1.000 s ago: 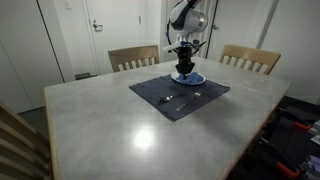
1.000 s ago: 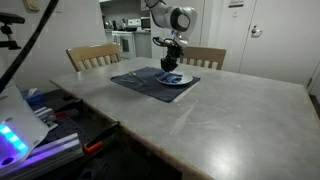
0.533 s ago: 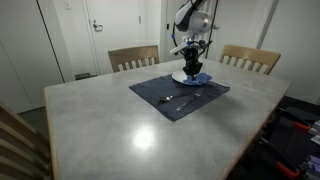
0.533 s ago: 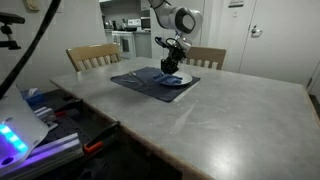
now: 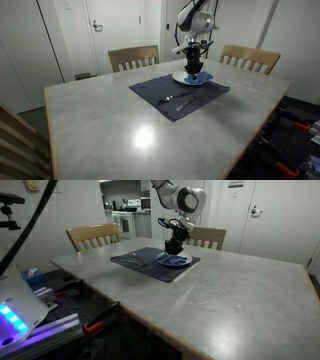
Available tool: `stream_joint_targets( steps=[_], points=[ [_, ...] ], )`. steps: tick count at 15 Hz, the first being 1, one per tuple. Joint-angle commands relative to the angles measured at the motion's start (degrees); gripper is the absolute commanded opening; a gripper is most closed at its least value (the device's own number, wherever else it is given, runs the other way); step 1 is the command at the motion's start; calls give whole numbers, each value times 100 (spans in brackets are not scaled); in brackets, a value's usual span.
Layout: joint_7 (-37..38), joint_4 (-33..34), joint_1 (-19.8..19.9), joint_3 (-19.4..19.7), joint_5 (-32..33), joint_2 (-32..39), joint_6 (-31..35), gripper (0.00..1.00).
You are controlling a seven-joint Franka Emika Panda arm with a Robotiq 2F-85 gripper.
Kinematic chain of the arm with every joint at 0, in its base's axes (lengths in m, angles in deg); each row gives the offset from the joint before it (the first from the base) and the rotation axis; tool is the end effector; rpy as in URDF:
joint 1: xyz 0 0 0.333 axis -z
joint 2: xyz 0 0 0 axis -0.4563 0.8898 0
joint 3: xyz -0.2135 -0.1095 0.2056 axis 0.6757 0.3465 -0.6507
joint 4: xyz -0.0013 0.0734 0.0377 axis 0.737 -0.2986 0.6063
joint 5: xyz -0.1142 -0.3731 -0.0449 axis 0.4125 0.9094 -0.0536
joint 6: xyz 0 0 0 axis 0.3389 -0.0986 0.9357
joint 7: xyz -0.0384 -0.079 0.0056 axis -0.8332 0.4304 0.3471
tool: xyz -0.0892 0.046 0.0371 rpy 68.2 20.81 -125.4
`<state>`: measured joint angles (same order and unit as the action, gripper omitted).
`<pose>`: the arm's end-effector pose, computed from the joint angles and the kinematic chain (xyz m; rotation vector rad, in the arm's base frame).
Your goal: Use the blue towel to wipe the plate
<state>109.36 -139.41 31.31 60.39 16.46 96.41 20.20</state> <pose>0.6408 -0.1024 0.1413 1.8272 -2.2643 -0.6630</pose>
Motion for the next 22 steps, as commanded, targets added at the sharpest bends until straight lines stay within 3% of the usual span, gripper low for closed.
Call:
stream_joint_targets(
  steps=[1,8,11,17,22],
  points=[
    [-46,234,32,14,-19,256,297,2],
    [44,712,-170,-52,80,475,566,2],
    [-68,882,-256,-137,138,525,382,2],
    [-408,713,-269,-266,168,377,-208,2],
    [-251,515,-224,-84,176,352,-347,2]
  ],
)
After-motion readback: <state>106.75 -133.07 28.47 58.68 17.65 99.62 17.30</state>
